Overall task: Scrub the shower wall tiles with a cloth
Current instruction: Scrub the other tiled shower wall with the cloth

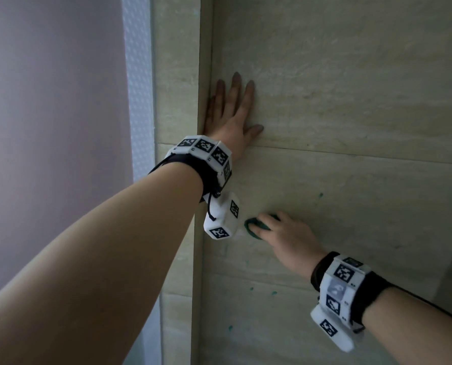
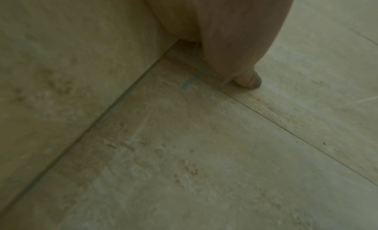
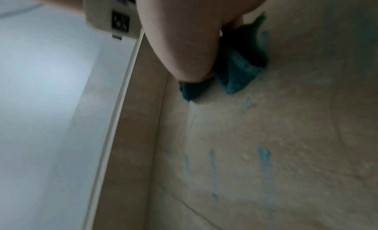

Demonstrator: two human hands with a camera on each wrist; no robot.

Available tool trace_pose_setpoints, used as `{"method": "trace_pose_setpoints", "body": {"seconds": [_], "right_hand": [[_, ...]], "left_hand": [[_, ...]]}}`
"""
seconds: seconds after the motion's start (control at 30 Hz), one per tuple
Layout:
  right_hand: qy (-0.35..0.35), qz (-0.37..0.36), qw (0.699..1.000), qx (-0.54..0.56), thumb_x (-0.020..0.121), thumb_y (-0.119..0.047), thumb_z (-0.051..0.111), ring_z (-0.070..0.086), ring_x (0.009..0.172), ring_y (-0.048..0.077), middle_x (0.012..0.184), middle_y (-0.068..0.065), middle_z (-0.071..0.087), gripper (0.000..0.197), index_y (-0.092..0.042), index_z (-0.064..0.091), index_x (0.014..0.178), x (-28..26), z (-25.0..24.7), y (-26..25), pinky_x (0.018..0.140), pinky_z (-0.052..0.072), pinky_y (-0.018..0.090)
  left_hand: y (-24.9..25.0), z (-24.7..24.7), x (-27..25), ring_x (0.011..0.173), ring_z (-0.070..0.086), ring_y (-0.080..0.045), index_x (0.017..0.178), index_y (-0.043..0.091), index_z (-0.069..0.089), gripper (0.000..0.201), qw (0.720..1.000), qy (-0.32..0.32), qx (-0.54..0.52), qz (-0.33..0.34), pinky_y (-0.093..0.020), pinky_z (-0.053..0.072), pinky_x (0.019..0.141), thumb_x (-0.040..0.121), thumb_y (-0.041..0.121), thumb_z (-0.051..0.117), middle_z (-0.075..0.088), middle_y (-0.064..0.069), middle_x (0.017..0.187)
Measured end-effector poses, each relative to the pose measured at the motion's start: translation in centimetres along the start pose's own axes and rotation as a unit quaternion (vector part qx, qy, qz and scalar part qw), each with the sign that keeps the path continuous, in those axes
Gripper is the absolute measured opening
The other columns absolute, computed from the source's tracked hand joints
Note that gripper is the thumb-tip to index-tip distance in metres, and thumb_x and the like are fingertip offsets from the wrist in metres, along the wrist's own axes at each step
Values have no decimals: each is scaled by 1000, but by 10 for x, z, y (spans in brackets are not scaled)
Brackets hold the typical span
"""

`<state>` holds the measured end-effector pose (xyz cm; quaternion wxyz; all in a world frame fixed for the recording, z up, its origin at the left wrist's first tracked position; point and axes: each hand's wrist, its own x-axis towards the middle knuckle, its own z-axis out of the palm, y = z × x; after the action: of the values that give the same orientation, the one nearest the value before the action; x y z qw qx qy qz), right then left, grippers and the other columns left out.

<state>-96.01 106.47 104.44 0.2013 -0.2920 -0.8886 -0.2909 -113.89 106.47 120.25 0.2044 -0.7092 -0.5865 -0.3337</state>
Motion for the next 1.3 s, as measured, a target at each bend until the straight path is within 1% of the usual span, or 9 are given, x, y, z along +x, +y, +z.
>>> {"method": "trace_pose_setpoints", "body": {"seconds": [0.1, 0.2, 0.27, 0.43, 0.57, 0.7, 0.87, 1.07, 1.3], "right_hand": [[-33, 94, 987, 125, 92, -6, 52, 54, 95, 23, 123, 4, 52, 43, -19, 55, 133, -7, -21, 11, 67, 41, 29], [75, 204, 926, 308, 93, 0, 47, 55, 87, 13, 116, 1, 55, 42, -17, 57, 129, -12, -50, 14, 68, 41, 15], [129, 298, 831, 451, 93, 3, 44, 55, 91, 4, 116, -2, 58, 41, -22, 58, 122, -14, -66, 13, 74, 41, 9], [169, 432, 529, 711, 92, 2, 43, 58, 81, 18, 101, 7, 63, 31, -21, 60, 105, -25, -81, 6, 65, 47, 26], [191, 437, 424, 770, 93, -5, 42, 55, 61, 15, 82, 6, 60, 20, -11, 56, 104, -31, -85, 9, 57, 46, 26], [213, 405, 381, 803, 93, -8, 41, 53, 61, 16, 80, 7, 60, 19, -10, 58, 102, -28, -90, 5, 56, 45, 27], [256, 394, 436, 768, 95, -4, 45, 61, 87, 21, 106, 14, 60, 35, -8, 48, 129, -26, -83, -5, 64, 51, 28], [276, 353, 381, 809, 95, -3, 45, 63, 104, 27, 124, 24, 57, 43, 0, 41, 137, -48, -75, -3, 80, 55, 34], [250, 370, 367, 816, 78, -21, 59, 65, 96, 19, 109, 10, 66, 30, -8, 62, 104, -57, -81, -2, 84, 52, 32]], "left_hand": [[0, 0, -2, 144, -24, -24, 152, 27, -12, 78, 1000, -4, 0, -1, -31, -19, 110, 99, 43, 43, -26, 1, 157], [0, 0, -4, 145, -22, -24, 152, 28, -10, 79, 1000, 0, -8, 3, -34, -15, 113, 98, 41, 46, -24, 1, 158], [-1, -1, -8, 145, -21, -23, 153, 28, -9, 78, 1000, 2, -12, 3, -35, -13, 114, 99, 39, 46, -23, 2, 158], [3, -2, -23, 148, -7, -22, 154, 27, 11, 73, 996, -12, -87, -11, -37, 1, 117, 95, 18, 54, -9, 4, 161], [16, -5, -40, 118, 51, -20, 132, 10, 54, 42, 952, 71, -297, -9, -24, 40, 99, 90, 2, 51, 53, -9, 132], [39, -3, -62, 82, 65, -9, 112, 10, 62, 19, 894, -87, -439, -28, -22, 54, 76, 96, 16, 55, 69, 3, 91], [60, 9, -82, 89, 66, -10, 106, 12, 65, 32, 844, -236, -479, -47, -23, 56, 77, 91, 41, 61, 70, -1, 99], [73, 20, -91, 99, 65, -18, 122, 19, 54, 47, 845, -300, -442, -33, -30, 57, 85, 82, 28, 75, 58, 4, 117], [80, 22, -89, 98, 62, -15, 124, 15, 56, 39, 879, -278, -386, -16, -25, 51, 87, 87, 15, 69, 64, 2, 110]]}}
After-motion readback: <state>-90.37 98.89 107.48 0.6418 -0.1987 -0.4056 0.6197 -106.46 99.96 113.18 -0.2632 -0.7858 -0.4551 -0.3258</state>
